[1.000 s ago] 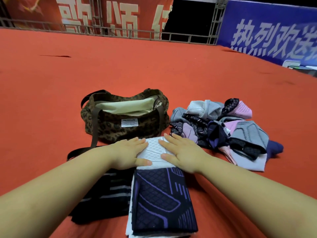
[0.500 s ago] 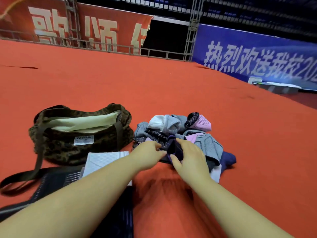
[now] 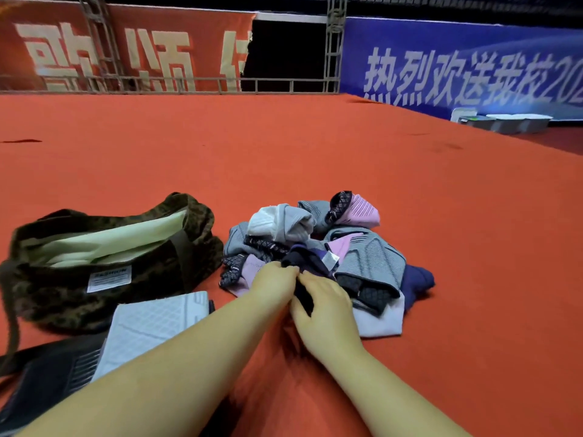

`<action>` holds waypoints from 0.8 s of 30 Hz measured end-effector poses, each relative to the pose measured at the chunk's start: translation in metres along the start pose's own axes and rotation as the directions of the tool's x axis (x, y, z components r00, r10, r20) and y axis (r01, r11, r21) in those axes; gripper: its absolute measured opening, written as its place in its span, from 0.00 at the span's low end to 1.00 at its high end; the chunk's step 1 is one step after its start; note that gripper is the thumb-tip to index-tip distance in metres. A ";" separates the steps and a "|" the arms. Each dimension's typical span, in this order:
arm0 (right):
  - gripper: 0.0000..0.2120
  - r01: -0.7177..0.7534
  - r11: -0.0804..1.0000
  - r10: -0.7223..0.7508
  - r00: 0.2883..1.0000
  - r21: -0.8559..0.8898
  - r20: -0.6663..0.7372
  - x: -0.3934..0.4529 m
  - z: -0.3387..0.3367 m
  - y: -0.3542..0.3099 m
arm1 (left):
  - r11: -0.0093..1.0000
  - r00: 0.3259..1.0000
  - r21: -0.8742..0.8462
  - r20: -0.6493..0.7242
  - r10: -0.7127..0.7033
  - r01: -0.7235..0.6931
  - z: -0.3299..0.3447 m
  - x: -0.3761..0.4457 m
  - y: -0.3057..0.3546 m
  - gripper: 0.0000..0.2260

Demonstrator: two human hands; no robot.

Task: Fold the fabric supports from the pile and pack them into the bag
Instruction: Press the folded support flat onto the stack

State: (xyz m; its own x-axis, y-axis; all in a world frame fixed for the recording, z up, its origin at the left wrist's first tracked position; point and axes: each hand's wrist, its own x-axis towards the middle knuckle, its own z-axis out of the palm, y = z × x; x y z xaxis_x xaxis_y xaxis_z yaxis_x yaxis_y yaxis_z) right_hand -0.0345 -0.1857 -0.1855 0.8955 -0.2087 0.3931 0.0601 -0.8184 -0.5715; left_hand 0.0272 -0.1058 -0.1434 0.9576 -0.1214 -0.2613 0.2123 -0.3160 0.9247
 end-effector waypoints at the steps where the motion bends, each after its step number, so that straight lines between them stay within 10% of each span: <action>1: 0.27 0.010 1.000 -0.010 1.000 0.016 -0.010 -0.002 -0.002 -0.002 | 0.999 1.000 0.039 -0.007 0.016 -0.015 -0.002 -0.001 0.001 0.10; 16: 0.12 -0.069 0.946 0.116 0.984 0.316 -0.135 -0.010 -0.062 -0.054 | 0.932 0.916 0.060 0.216 0.338 -0.359 -0.085 -0.084 0.023 0.21; 24: 0.10 -0.159 0.845 0.193 0.981 0.511 -0.015 -0.060 -0.063 -0.098 | 0.896 0.899 0.072 0.011 0.438 -0.437 -0.097 -0.120 0.019 0.19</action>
State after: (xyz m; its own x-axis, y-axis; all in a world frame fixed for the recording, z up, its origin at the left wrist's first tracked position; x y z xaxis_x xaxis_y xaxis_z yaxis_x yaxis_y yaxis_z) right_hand -0.1217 -0.1268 -0.1073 0.8836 -0.3710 0.2859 0.1342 -0.3843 -0.9134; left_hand -0.0653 -0.0063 -0.0673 0.9517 -0.2580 0.1666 -0.2425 -0.2981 0.9232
